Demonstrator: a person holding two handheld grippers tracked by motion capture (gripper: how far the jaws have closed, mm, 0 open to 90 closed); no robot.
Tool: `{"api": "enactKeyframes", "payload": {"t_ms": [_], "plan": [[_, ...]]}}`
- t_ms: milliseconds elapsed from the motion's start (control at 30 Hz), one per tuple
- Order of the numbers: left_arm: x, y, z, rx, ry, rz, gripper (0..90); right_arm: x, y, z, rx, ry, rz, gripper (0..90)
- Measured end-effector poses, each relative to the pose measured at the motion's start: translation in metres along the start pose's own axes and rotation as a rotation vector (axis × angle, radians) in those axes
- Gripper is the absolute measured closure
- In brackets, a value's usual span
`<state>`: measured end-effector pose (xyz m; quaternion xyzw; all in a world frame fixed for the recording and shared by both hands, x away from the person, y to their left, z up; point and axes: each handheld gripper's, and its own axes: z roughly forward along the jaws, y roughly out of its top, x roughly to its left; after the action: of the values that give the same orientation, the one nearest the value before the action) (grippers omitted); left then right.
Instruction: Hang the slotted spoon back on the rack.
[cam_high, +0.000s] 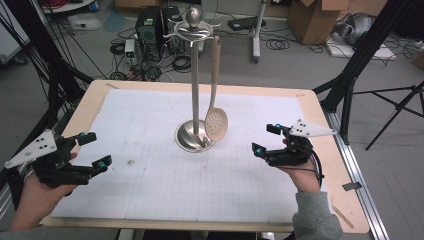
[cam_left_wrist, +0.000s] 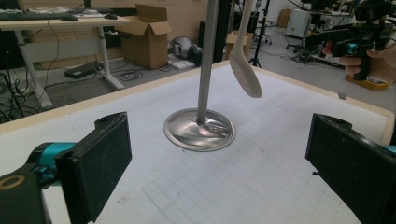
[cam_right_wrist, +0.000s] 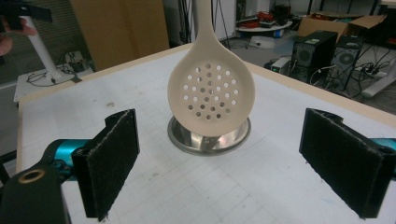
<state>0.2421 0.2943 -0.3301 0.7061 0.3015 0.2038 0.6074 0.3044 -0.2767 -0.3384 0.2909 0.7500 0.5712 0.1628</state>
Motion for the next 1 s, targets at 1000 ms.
{"api": "enactKeyframes", "payload": {"t_ms": [1000], "plan": [[0.031,-0.028,0.003,-0.031,0.07,-0.039,7.4,-0.027,-0.053,-0.054,-0.068,-0.113,0.065,11.1]]}}
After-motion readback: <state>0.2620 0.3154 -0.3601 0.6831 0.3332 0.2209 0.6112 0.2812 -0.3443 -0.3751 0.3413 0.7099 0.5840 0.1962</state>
